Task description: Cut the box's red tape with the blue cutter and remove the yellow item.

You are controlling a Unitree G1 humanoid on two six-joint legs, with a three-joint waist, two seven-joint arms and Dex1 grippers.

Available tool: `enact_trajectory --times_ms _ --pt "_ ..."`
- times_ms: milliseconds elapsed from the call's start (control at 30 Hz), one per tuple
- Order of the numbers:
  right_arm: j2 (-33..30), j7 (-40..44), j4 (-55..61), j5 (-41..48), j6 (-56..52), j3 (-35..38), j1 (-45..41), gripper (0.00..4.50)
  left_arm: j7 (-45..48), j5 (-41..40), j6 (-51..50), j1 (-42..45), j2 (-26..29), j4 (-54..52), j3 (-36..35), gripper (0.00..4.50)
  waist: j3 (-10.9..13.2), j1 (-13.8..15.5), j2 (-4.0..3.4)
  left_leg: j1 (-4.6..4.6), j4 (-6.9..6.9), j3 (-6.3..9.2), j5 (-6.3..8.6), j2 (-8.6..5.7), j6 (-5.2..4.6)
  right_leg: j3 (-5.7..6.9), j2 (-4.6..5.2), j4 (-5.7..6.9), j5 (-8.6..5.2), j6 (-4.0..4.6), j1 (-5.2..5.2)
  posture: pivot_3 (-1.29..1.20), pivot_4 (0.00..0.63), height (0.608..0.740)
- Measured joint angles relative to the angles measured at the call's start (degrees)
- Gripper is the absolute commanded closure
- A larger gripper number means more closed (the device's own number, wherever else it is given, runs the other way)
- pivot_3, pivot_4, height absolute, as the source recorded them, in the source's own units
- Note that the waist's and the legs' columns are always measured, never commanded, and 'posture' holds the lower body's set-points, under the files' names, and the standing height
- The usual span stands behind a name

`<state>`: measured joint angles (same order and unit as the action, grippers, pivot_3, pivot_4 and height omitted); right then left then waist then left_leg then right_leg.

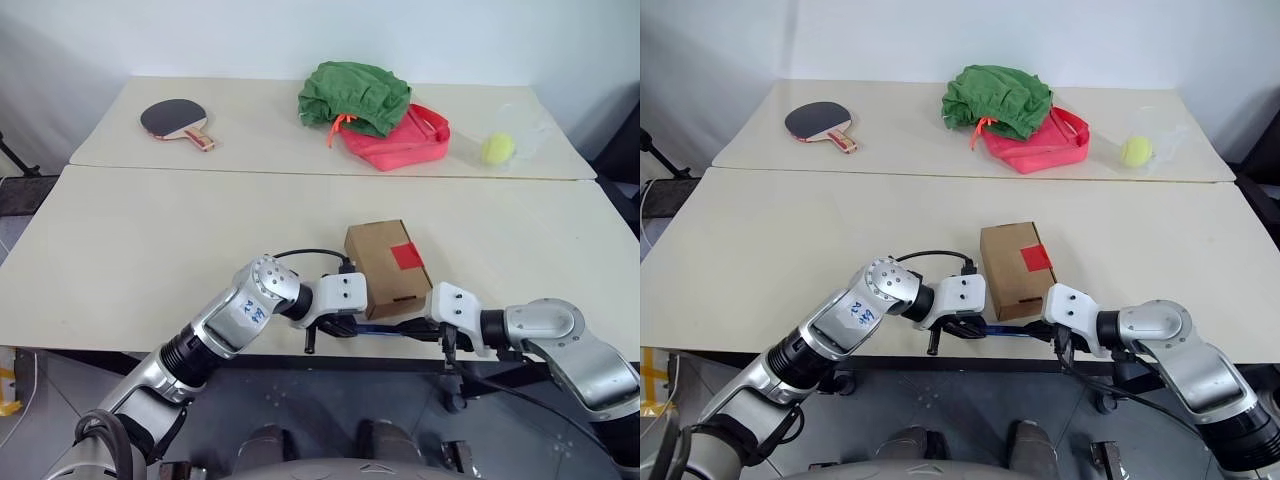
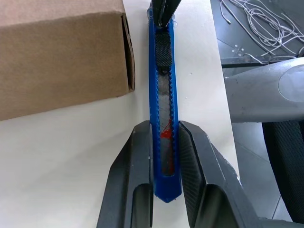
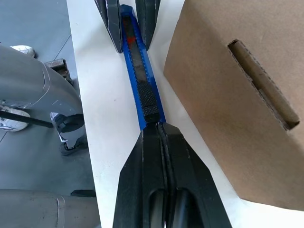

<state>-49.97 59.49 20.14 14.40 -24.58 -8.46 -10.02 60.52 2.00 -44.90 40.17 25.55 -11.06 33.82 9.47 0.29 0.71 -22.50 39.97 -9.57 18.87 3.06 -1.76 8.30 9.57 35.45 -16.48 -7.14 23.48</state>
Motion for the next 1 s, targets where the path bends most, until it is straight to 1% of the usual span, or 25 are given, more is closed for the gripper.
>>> enact_trajectory --times_ms 133,300,467,767,833,900,933,1000 --pt "0.6 -0.1 0.1 -0.1 -0.3 -0.5 -0.5 4.47 0.0 0.0 0.0 0.0 0.0 0.0 0.0 4.07 0.0 0.0 0.0 0.01 0.0 0.0 0.0 0.0 0.0 0.0 0.0 0.0 0.0 0.0 0.0 0.0 0.15 0.74" --pt "4.4 -1.5 0.7 -0.9 -1.9 -3.3 -2.6 4.47 -0.2 0.1 0.2 0.0 0.0 0.1 0.0 4.07 0.0 -0.1 0.0 0.01 0.0 0.01 0.0 0.01 0.0 0.0 0.0 0.01 0.0 0.0 0.0 0.0 0.15 0.74" --pt "6.3 -2.8 1.5 -1.6 -3.5 -4.8 -3.5 4.47 -0.3 0.0 0.4 0.0 -0.1 0.3 0.0 4.07 0.0 -0.1 0.0 0.01 0.0 0.01 0.0 0.01 0.0 0.0 0.0 0.04 0.0 0.0 -0.01 0.0 0.15 0.74" --pt "8.7 -5.1 3.6 -1.5 -7.1 -5.6 -3.4 4.47 -0.3 0.0 0.9 0.0 -0.5 0.6 0.0 4.07 0.0 0.0 -0.01 0.0 0.0 0.02 0.0 0.02 0.0 0.0 0.0 0.05 0.0 0.0 -0.01 0.0 0.15 0.74" --pt "8.6 -5.0 5.6 0.8 -8.8 -3.9 -1.1 4.47 -0.3 0.0 1.9 0.0 -0.4 0.7 0.0 4.07 0.0 0.2 0.0 -0.02 0.0 0.02 0.0 0.02 0.0 0.0 0.0 0.05 0.0 0.0 0.0 0.0 0.15 0.74" --pt "8.3 -3.9 8.8 6.7 -12.1 0.1 2.8 4.12 0.1 -0.4 5.4 -1.0 0.6 0.8 -0.1 4.07 0.0 0.6 -0.03 -0.12 -0.02 0.04 0.02 0.1 0.0 0.02 0.0 0.08 0.0 0.0 0.05 0.0 0.15 0.74" --pt "8.1 -3.8 10.9 12.1 -15.4 4.2 4.7 3.94 0.4 -0.8 9.1 -2.1 1.3 1.0 -0.9 4.07 0.0 0.6 -0.07 -0.18 -0.01 0.04 0.03 0.21 -0.02 0.02 0.0 0.07 0.02 -0.01 0.09 0.0 0.15 0.74" --pt "6.6 -4.8 15.8 25.3 -23.4 16.4 7.1 3.25 1.2 -2.6 20.2 -5.8 2.7 2.7 -4.3 4.07 0.1 0.6 -0.18 -0.19 0.03 0.04 0.05 0.32 -0.06 0.02 0.0 0.05 0.04 0.0 0.1 0.0 0.15 0.74"
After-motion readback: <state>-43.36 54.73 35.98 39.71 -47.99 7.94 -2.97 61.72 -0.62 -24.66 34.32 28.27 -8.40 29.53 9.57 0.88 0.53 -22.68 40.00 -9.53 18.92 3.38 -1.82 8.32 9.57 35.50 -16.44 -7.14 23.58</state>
